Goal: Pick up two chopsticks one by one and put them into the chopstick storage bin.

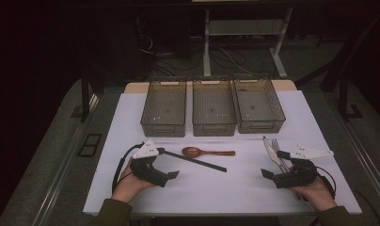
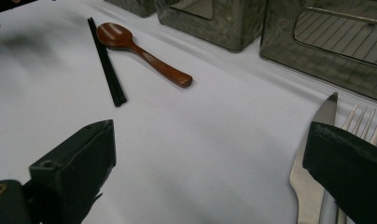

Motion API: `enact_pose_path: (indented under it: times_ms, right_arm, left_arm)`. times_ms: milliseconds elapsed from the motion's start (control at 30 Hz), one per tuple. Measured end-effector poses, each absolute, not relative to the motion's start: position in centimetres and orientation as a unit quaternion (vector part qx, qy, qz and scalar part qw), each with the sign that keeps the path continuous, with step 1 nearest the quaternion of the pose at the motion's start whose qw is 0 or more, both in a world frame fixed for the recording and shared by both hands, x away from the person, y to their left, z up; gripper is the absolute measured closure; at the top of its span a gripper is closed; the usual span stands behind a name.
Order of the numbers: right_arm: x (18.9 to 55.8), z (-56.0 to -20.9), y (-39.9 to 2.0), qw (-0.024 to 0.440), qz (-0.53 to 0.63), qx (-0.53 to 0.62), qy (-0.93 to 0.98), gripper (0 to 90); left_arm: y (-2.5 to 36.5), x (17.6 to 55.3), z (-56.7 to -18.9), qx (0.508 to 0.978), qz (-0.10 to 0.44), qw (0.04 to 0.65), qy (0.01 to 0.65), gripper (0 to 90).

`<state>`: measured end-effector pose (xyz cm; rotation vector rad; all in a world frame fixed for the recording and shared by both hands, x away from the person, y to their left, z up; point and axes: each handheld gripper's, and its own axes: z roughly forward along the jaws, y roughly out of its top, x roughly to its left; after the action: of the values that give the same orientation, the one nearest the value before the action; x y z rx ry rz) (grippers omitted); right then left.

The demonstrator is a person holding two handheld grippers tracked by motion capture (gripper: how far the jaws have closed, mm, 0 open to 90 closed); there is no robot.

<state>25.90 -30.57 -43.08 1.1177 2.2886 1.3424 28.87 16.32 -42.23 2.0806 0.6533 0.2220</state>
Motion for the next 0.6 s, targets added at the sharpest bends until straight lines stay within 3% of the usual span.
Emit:
enact_pose_path:
  times_ms: [600]
  right_arm:
    - [25.8,-43.0,-30.4,0.127,0.469,0.386,0.784,2.1]
  left_arm:
    - [17.0,30.5,-41.9,0.838,0.108,0.459,0.274,1.0]
